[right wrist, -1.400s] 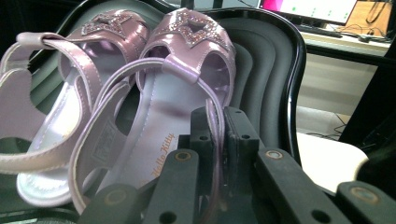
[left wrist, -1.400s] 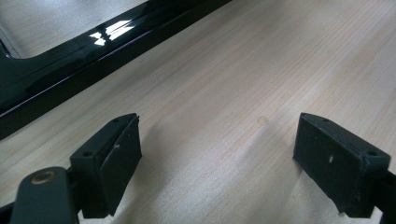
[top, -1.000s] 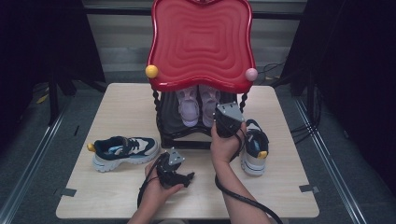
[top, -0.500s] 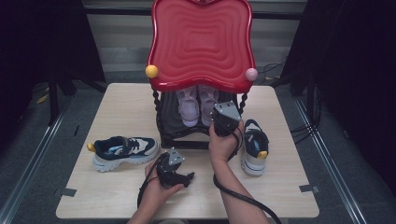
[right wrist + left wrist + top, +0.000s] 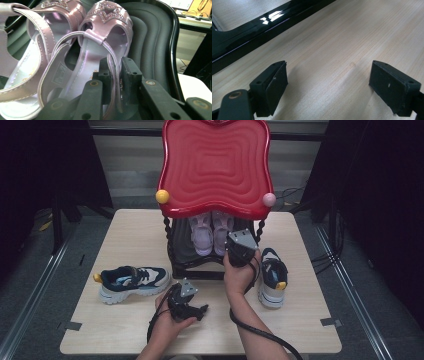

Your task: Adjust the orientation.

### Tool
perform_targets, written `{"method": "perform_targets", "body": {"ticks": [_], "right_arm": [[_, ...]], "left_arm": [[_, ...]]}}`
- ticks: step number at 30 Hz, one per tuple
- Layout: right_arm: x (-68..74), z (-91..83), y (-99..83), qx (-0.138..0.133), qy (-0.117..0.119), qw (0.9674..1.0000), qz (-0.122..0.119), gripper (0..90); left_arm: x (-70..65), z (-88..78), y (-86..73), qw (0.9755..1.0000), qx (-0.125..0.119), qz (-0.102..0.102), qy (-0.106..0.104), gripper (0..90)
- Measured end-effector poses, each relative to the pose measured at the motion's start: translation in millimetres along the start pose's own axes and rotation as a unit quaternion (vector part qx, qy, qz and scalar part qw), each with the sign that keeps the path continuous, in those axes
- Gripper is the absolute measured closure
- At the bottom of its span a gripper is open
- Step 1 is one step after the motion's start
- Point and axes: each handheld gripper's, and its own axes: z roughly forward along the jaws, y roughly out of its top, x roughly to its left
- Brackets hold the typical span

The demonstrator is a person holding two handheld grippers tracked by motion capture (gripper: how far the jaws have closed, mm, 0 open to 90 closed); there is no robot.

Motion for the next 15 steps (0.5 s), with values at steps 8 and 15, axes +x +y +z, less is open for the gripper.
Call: {"method": "perform_targets", "body": {"ticks": [8,15], "right_arm": [[-0.7,-8.5,12.5,-0.012,0.016,0.9997,-0.016,65.9],[-3.8,-21.7,15.2,-0.013,0.038,0.9991,-0.015,57.4]], "left_arm": [[-0.8,0.8,-0.2,1.0,-0.005,-0.007,0.0,14.4],[-0.5,0.6,-0.1,1.0,-0.005,-0.004,0.001,14.4]]}}
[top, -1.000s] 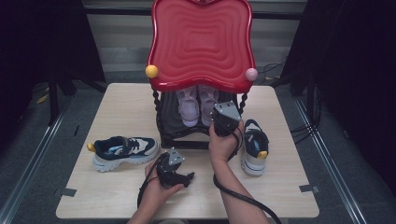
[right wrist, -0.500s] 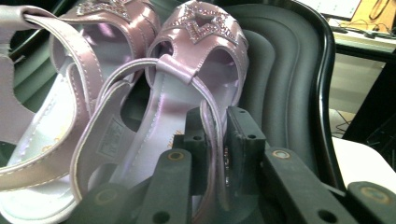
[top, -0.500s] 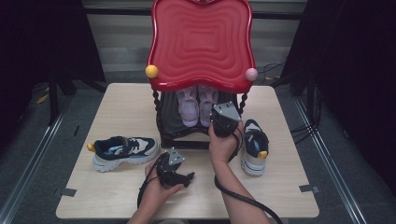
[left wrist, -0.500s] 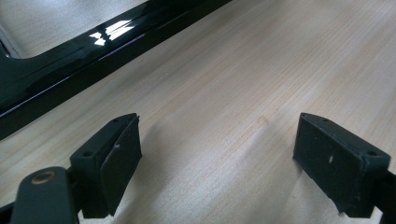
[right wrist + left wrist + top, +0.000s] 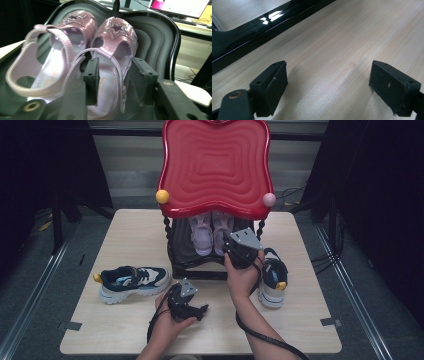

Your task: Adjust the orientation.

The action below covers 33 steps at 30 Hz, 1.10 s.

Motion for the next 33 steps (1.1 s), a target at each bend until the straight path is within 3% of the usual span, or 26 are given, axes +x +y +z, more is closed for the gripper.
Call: {"method": "perform_targets", "body": {"ticks": [10,15,24,31,33], "right_arm": [[-6.1,-23.0,-3.7,0.005,0.062,0.9981,0.001,44.5],[-9.9,-30.4,-9.5,0.013,0.086,0.9962,-0.01,39.0],[-19.3,-42.2,-21.3,0.04,0.135,0.99,0.003,28.0],[-24.2,-50.0,-30.9,0.059,0.165,0.9846,0.002,23.1],[-24.6,-50.8,-35.3,0.069,0.17,0.9829,-0.008,21.9]], "left_arm": [[0.0,0.0,0.0,1.0,0.0,0.0,0.0,14.4],[0.5,-0.7,0.1,1.0,0.006,0.004,0.0,14.4],[0.2,-0.3,0.5,1.0,0.006,0.003,-0.001,14.4],[0.1,-0.2,0.5,1.0,0.006,0.003,-0.001,14.4],[0.1,-0.2,0.5,1.0,0.006,0.003,-0.001,14.4]]}}
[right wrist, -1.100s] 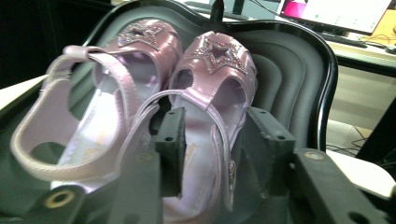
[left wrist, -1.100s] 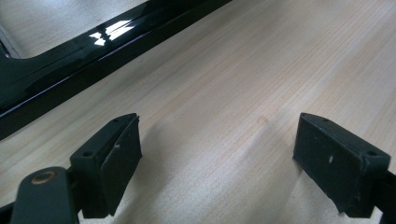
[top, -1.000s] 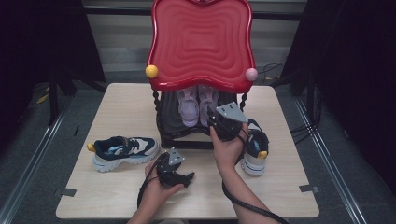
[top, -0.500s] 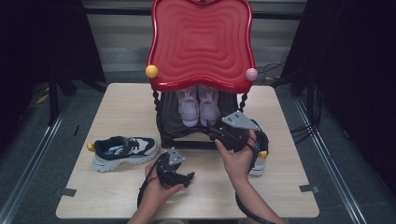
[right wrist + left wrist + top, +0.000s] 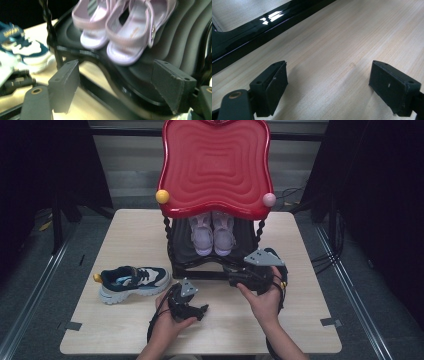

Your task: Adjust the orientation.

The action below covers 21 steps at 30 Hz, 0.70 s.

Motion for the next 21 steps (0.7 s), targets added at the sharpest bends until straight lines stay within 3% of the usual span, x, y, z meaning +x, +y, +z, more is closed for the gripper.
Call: {"method": "perform_targets", "body": {"ticks": [12,21], "right_arm": [[-3.2,-8.2,-27.0,0.039,0.012,0.9991,0.004,16.1],[-4.1,-14.8,-62.2,0.083,0.045,0.9956,0.004,14.2]], "left_arm": [[0.3,0.3,0.2,1.0,0.0,0.003,0.0,14.4],[0.3,0.3,0.4,1.0,0.0,0.004,0.001,14.4]]}}
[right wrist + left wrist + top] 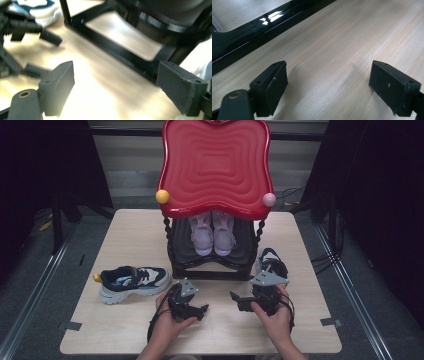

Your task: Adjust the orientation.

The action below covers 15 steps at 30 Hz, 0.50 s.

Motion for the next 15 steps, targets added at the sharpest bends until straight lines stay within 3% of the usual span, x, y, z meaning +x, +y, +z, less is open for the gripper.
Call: {"method": "perform_targets", "body": {"ticks": [9,15], "right_arm": [[1.8,1.7,-24.8,0.035,0.018,0.9992,0.008,14.1],[6.2,5.4,-38.4,0.067,0.034,0.9972,-0.002,14.1]], "left_arm": [[0.0,0.0,0.0,1.0,0.0,0.001,-0.001,14.5],[-0.2,-0.3,0.0,1.0,0.001,0.0,0.0,14.8]]}}
